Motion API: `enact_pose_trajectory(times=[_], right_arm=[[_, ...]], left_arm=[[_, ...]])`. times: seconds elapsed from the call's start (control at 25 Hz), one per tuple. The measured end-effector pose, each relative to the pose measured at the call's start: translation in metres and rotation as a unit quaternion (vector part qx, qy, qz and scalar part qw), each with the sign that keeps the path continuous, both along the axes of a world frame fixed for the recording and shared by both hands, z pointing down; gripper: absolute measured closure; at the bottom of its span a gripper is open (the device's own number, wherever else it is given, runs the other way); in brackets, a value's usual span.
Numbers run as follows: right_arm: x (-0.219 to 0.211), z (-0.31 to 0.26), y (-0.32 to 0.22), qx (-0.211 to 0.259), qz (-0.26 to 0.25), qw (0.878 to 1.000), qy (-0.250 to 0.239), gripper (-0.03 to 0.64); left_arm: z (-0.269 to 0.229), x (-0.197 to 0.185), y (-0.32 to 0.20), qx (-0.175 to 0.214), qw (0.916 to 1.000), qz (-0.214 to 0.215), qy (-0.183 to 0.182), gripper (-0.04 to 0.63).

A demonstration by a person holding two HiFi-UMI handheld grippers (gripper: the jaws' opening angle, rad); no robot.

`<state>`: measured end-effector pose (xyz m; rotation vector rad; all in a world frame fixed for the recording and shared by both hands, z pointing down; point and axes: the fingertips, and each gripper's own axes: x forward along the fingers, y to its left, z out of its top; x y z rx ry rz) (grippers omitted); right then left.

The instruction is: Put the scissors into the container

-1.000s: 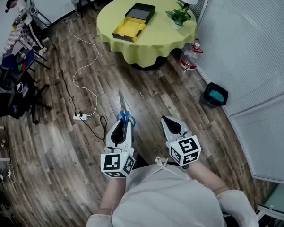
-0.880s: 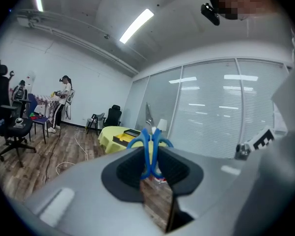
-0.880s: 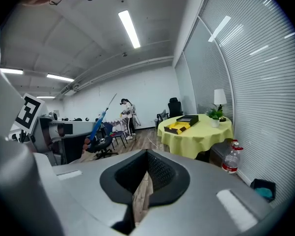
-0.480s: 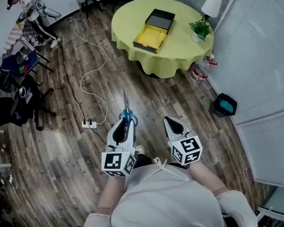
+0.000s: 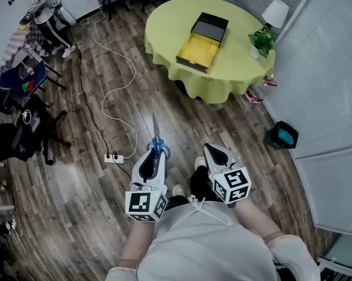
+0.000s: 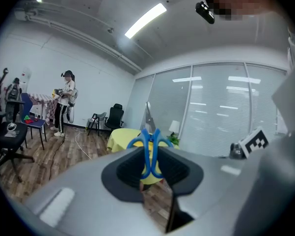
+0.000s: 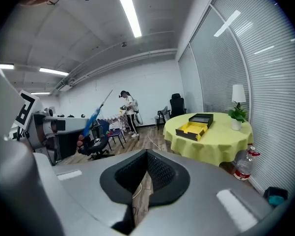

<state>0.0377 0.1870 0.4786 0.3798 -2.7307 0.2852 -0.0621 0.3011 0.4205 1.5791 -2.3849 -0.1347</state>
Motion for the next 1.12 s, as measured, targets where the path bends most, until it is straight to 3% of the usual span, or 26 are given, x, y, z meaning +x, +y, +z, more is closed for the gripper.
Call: enact_pose_trajectory(times=[0.32, 0.72, 1.12], right_arm=[[-0.062, -0.002, -0.081, 0.002, -0.018, 1.0, -0.02, 0.618], [-0.141, -0.016, -0.251, 0.002, -0.031, 0.999, -0.025, 0.618], [-0.177, -0.003, -0.376, -0.01, -0.025, 1.0, -0.015, 0.618]], left_arm=[[-0.006, -0.05, -0.076, 0.004, 0.9999, -0.01, -0.009, 0.506], [-0.015, -0.127, -0.249, -0.003, 0.9997, -0.016, -0.016, 0.506], [0.006, -0.162, -0.38, -0.038, 0.9992, 0.009, -0.014, 0.506]])
